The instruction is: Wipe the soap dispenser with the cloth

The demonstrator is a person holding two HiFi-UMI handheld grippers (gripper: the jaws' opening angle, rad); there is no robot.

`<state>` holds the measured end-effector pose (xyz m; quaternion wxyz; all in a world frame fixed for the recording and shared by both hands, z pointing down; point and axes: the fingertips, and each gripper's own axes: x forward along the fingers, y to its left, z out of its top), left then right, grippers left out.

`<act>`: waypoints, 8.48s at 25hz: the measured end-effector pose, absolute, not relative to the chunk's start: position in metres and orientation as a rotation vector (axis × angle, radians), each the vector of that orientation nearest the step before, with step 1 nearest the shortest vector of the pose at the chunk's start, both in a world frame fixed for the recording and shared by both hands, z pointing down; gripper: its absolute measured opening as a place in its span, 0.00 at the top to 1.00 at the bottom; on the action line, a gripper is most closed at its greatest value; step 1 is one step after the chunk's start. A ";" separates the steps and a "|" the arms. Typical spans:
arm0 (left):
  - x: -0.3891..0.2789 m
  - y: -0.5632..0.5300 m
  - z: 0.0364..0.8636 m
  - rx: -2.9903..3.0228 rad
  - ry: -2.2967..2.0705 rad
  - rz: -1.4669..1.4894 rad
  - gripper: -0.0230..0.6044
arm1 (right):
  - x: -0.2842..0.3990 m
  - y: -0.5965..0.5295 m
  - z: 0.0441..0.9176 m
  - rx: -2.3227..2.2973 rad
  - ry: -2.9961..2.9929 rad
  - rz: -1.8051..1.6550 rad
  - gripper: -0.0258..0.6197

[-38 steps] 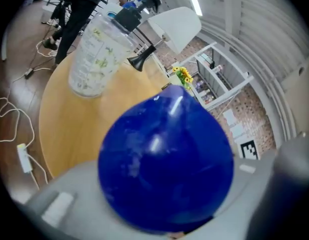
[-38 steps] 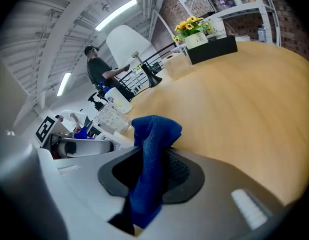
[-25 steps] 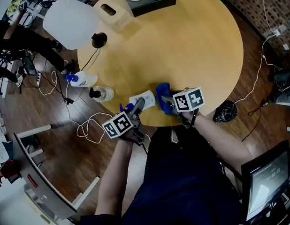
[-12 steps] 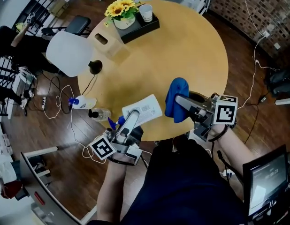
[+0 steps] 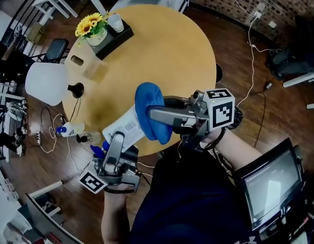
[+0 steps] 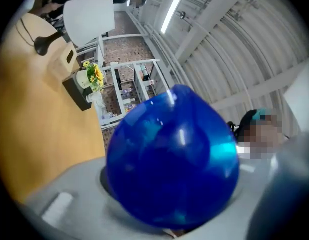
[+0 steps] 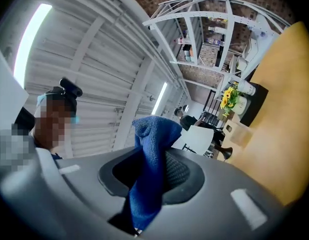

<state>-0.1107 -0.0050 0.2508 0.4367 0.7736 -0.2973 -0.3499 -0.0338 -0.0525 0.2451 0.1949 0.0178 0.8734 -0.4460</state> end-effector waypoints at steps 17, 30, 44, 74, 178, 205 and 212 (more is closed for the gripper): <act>-0.134 -0.007 0.261 1.675 -0.816 -1.103 0.62 | -0.050 -0.029 0.248 0.097 2.292 -1.386 0.80; -0.157 0.013 0.250 1.661 -0.725 -1.193 0.63 | -0.046 -0.015 0.215 0.217 2.555 -1.078 0.80; -0.157 0.020 0.252 1.655 -0.726 -1.185 0.63 | -0.063 -0.019 0.274 0.002 2.621 -1.249 0.80; -0.130 0.024 0.250 1.706 -0.689 -1.084 0.63 | -0.054 -0.015 0.220 0.078 2.789 -0.728 0.81; -0.137 0.214 0.449 2.045 -1.660 0.281 0.57 | 0.126 0.095 0.409 -1.385 2.781 -1.133 0.82; -0.011 0.239 0.384 2.184 -1.644 0.159 0.60 | 0.115 0.180 0.349 -1.083 3.018 -0.548 0.82; 0.003 0.244 0.384 2.185 -1.643 0.170 0.60 | 0.120 0.191 0.350 -1.043 3.038 -0.519 0.82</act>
